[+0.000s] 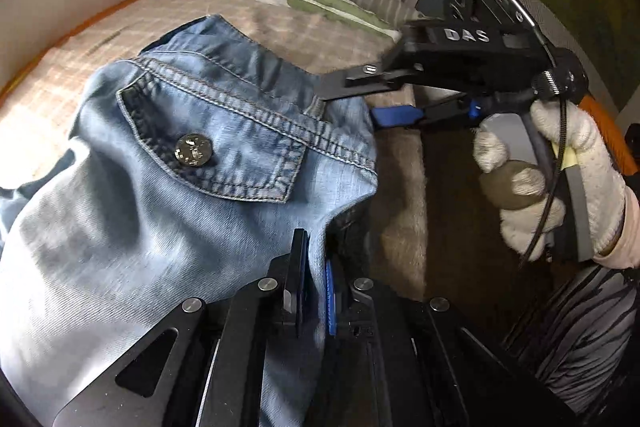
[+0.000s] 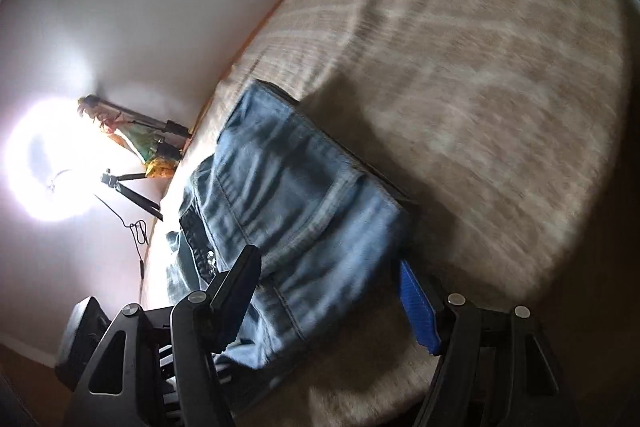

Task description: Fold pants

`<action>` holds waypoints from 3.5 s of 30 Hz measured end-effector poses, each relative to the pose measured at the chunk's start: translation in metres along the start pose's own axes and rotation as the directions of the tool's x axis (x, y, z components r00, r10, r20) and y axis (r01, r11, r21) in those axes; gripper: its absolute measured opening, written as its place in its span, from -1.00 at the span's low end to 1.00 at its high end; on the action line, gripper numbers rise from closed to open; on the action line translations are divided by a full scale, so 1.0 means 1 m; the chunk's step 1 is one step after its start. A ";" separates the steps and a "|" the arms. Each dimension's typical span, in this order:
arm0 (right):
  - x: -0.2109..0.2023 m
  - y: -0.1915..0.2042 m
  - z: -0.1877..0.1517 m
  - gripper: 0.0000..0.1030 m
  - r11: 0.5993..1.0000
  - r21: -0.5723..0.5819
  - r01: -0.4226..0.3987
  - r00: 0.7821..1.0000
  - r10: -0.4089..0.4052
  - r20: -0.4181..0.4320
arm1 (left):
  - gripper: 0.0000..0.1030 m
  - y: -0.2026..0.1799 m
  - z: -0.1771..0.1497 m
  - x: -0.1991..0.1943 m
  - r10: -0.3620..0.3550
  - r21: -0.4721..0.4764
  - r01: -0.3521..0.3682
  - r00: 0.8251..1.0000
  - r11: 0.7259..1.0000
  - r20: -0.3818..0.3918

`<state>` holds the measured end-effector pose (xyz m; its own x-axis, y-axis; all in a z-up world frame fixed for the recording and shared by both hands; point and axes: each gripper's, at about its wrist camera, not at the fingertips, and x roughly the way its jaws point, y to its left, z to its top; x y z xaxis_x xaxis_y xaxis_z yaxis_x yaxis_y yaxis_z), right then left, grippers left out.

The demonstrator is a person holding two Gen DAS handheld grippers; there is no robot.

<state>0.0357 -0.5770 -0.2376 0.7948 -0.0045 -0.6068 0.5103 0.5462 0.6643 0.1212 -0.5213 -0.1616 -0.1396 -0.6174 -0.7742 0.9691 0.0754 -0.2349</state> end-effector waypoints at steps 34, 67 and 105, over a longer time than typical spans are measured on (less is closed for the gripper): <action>0.061 0.045 0.056 0.68 0.882 -0.462 0.098 0.993 -0.114 -0.007 | -0.19 0.016 -0.183 -0.136 0.343 0.057 -0.339 0.935 0.939 -0.093; -0.020 0.131 -0.005 -0.20 0.552 -0.799 0.238 0.966 -0.219 0.136 | -0.25 0.017 -0.191 -0.148 0.267 0.029 -0.266 0.962 0.964 -0.055; 0.024 0.217 -0.101 -0.08 0.276 -0.902 -0.333 0.925 -0.089 -0.369 | -0.75 0.033 -0.202 -0.195 0.171 -0.136 -0.165 0.985 0.977 0.031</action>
<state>0.1319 -0.3737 -0.1521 0.5688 0.2566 -0.7814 -0.4205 0.9073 -0.0082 0.1395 -0.2400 -0.1370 0.0346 -0.6194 -0.7843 0.9420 0.2825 -0.1815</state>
